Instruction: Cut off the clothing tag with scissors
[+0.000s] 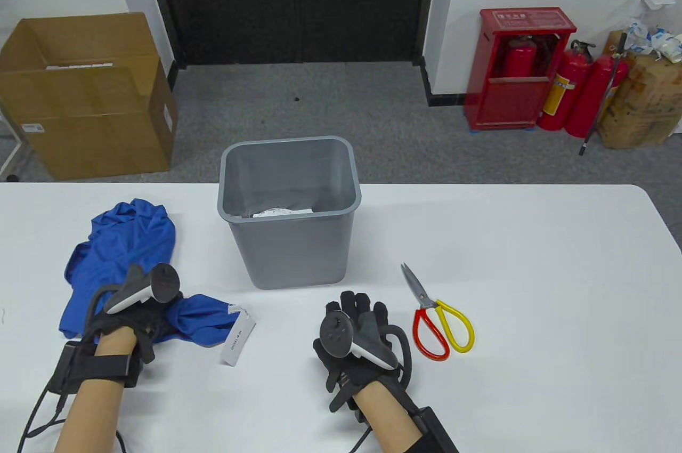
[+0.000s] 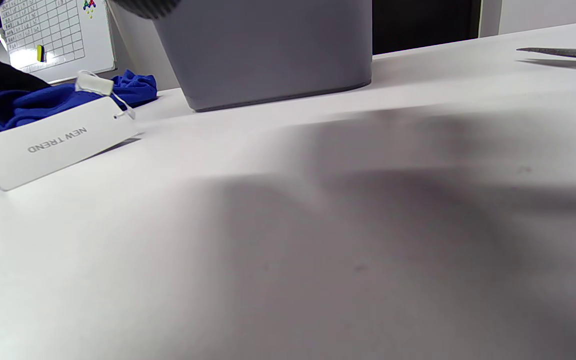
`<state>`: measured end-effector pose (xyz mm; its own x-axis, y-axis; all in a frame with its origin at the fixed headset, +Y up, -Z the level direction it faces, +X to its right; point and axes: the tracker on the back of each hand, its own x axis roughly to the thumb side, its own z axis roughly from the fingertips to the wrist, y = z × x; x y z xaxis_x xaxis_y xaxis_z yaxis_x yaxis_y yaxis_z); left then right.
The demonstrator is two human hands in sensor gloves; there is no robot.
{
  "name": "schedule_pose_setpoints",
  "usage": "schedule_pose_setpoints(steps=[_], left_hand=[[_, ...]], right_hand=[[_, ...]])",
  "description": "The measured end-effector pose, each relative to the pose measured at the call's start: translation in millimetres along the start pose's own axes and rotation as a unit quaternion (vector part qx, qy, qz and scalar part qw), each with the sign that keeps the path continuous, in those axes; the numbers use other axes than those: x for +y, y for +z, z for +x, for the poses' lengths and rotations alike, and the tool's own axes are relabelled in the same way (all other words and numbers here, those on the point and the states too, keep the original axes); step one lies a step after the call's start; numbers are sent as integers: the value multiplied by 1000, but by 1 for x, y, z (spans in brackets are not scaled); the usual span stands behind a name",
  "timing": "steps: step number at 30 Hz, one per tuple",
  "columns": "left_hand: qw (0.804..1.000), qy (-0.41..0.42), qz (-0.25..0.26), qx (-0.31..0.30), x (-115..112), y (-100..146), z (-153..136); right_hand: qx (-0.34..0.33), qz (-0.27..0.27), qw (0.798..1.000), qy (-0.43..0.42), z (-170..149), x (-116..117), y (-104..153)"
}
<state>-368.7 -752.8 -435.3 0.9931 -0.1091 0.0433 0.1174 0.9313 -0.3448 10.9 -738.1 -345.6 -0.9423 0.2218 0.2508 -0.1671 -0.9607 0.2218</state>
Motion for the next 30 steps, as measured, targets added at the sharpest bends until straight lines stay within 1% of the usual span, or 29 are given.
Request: schedule_pose_setpoints(steps=[4, 7, 10, 14, 16, 18, 19, 22, 26, 28, 30], left_hand=[[999, 24, 41, 9, 6, 5, -1], [994, 71, 86, 11, 21, 12, -4], [984, 110, 137, 20, 46, 28, -8], [972, 142, 189, 16, 76, 49, -16], [968, 143, 207, 12, 89, 61, -18], [961, 142, 238, 3, 105, 77, -19], [958, 144, 247, 1, 110, 82, -18], [944, 150, 293, -15, 129, 106, -14], [931, 146, 333, -29, 143, 129, -7], [923, 149, 354, -31, 144, 137, -2], [913, 170, 368, -44, 140, 142, 3]], right_hand=[[0, 1, 1000, -3, -1, 0, 0], [1, 2, 1000, -5, -1, 1, 0], [2, 2, 1000, -7, -2, 1, 0], [3, 0, 1000, -6, -3, 1, -1], [5, 0, 1000, -6, -4, 1, -1], [9, 1, 1000, -7, -6, 1, -2], [10, 2, 1000, -7, -7, 1, -2], [18, 4, 1000, -6, -11, 2, -4], [32, 5, 999, -8, -19, 3, -6], [42, 4, 999, -10, -24, 3, -7], [50, -7, 999, -7, -29, 2, -9]])
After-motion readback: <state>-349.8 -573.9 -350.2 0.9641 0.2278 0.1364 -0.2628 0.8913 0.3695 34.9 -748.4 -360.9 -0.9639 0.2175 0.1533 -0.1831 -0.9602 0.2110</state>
